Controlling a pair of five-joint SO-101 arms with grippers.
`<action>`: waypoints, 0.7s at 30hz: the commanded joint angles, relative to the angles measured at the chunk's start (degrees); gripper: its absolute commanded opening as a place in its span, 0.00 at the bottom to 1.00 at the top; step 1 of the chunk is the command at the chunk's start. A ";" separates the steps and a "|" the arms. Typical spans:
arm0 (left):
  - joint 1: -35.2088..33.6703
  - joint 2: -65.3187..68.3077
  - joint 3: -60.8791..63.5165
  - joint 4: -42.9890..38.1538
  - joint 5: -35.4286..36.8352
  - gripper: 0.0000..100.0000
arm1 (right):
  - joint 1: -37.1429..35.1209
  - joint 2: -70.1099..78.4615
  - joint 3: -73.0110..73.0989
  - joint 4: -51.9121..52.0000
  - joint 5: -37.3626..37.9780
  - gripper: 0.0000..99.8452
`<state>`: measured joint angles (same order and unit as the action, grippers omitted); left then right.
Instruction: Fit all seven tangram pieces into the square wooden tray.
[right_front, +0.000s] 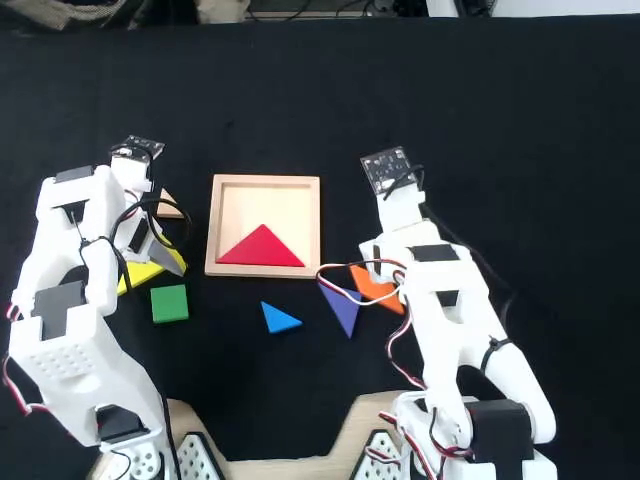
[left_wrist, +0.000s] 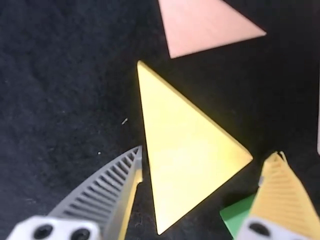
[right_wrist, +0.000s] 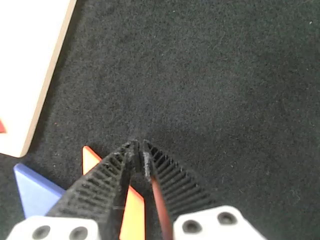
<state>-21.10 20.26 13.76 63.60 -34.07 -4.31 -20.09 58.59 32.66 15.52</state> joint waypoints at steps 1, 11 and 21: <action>-0.84 -0.53 -0.04 -0.97 0.00 0.36 | -0.53 0.04 -0.04 -0.97 0.62 0.01; -0.84 -0.53 -0.04 -1.05 0.18 0.27 | -0.53 0.04 -0.04 -0.97 0.62 0.01; -0.22 -0.35 -0.48 -1.05 0.09 0.24 | -0.53 0.04 -0.04 -0.97 0.62 0.01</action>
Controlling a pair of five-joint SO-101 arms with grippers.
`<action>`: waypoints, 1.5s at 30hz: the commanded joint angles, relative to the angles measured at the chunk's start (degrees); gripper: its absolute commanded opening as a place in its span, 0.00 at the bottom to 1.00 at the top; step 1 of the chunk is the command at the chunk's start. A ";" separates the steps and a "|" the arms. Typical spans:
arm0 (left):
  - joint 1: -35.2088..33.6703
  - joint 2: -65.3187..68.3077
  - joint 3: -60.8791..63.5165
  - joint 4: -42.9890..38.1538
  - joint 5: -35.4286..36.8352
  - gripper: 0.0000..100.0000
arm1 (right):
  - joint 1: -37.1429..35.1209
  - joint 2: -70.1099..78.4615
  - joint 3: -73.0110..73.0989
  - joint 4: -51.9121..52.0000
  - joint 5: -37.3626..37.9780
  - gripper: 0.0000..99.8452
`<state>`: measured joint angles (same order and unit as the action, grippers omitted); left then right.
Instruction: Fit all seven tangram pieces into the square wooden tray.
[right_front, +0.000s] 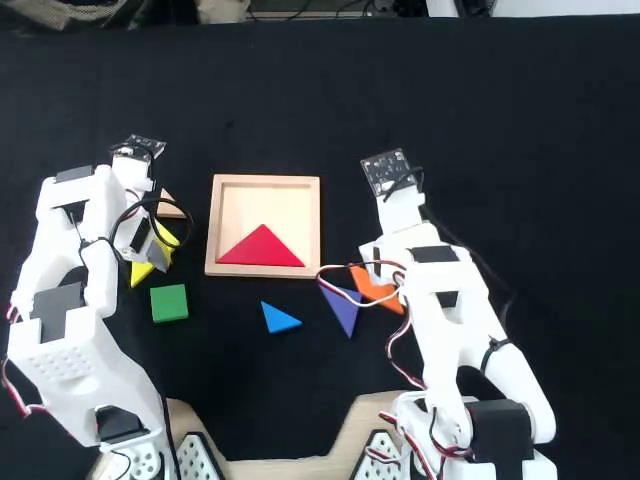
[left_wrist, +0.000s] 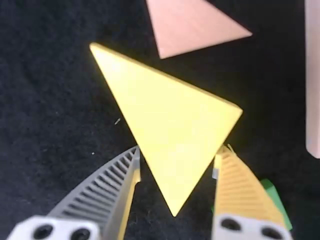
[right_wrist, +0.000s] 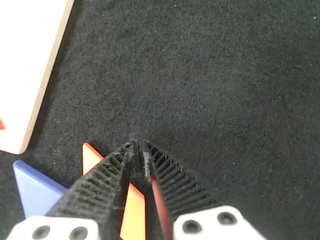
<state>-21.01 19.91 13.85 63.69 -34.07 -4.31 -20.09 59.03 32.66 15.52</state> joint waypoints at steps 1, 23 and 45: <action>-0.31 -0.09 -0.57 -1.14 0.09 0.25 | -0.53 0.04 -0.48 -0.97 0.62 0.01; -0.13 -0.26 -9.10 8.26 8.53 0.38 | -0.62 -0.04 -0.66 -0.97 0.62 0.01; 1.71 -0.35 -8.57 7.74 15.56 0.38 | -0.62 -0.04 -0.66 -0.97 0.62 0.01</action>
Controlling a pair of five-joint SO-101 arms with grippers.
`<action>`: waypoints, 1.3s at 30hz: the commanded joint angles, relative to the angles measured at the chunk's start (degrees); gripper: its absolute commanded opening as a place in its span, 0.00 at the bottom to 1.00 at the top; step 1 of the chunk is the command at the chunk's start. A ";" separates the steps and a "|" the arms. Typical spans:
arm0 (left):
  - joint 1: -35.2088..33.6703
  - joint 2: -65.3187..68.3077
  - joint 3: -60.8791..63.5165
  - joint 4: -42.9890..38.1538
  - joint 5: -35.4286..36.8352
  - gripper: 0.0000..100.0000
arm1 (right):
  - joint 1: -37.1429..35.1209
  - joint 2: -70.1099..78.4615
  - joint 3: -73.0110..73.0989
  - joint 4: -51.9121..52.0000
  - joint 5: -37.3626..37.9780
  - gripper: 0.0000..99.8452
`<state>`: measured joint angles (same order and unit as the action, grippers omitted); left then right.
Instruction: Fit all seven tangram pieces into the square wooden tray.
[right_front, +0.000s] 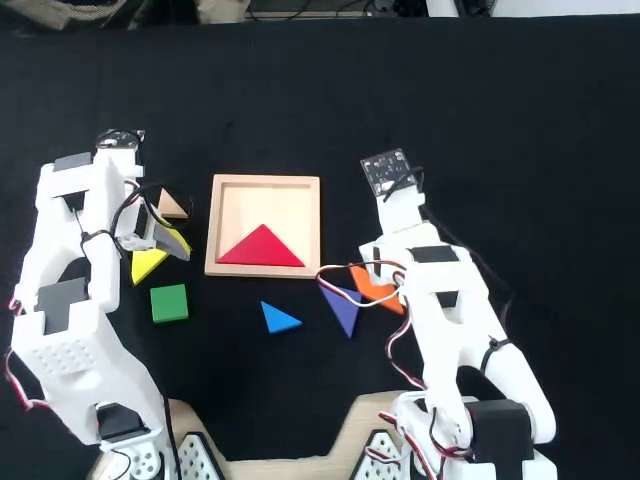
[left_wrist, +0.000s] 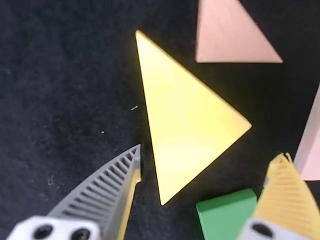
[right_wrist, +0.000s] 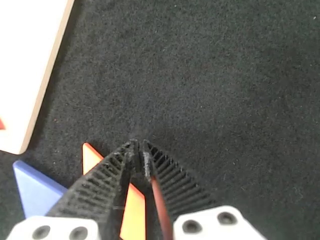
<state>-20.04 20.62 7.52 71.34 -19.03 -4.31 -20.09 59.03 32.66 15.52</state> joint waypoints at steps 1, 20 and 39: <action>0.75 -1.05 -2.24 0.00 0.53 0.38 | -0.62 -0.04 -0.66 -0.97 0.62 0.01; 2.59 -0.44 2.15 -8.44 5.63 0.38 | -0.62 -0.04 -0.66 -0.97 0.62 0.01; 0.48 -0.35 2.15 -10.55 4.04 0.38 | -0.62 -0.04 -0.57 -0.97 0.62 0.01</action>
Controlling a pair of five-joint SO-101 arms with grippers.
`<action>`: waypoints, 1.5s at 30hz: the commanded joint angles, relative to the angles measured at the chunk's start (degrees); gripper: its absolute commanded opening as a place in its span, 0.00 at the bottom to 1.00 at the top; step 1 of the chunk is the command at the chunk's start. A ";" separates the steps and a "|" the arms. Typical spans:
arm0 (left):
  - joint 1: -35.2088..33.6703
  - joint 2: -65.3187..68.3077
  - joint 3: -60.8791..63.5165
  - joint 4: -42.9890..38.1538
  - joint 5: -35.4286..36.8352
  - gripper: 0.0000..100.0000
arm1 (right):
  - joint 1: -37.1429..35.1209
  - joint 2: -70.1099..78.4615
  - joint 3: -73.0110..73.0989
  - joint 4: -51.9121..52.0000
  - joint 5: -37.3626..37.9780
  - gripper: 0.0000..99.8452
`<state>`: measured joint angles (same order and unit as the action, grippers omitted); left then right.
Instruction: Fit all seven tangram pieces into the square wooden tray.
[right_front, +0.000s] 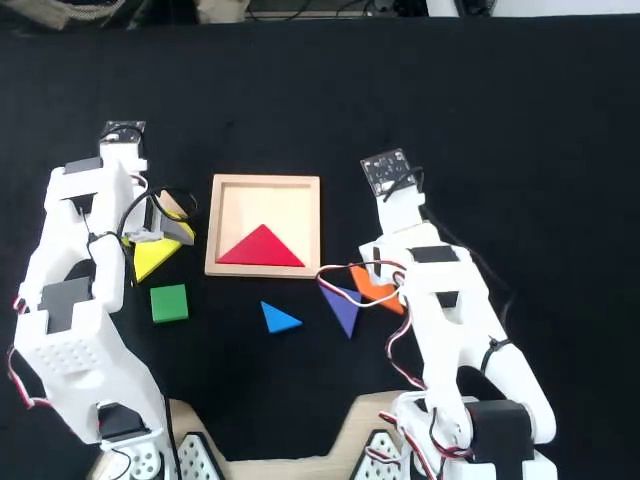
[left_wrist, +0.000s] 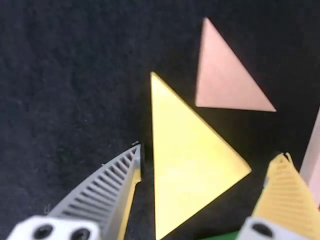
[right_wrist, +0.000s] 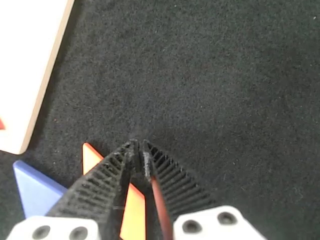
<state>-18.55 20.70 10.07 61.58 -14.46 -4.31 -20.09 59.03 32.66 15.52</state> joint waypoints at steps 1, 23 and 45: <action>-1.01 -0.44 -0.40 -0.79 -0.53 0.38 | -0.62 -0.04 -0.57 -0.97 0.62 0.01; -0.66 -0.44 0.48 -0.62 -3.78 0.29 | -0.62 -0.04 -0.48 -0.97 0.62 0.01; -0.48 -1.05 -0.04 1.76 -15.74 0.36 | -0.62 -0.04 -0.40 -0.97 0.62 0.01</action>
<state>-19.16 20.70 10.68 62.90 -29.58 -4.31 -20.09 59.03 32.66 15.52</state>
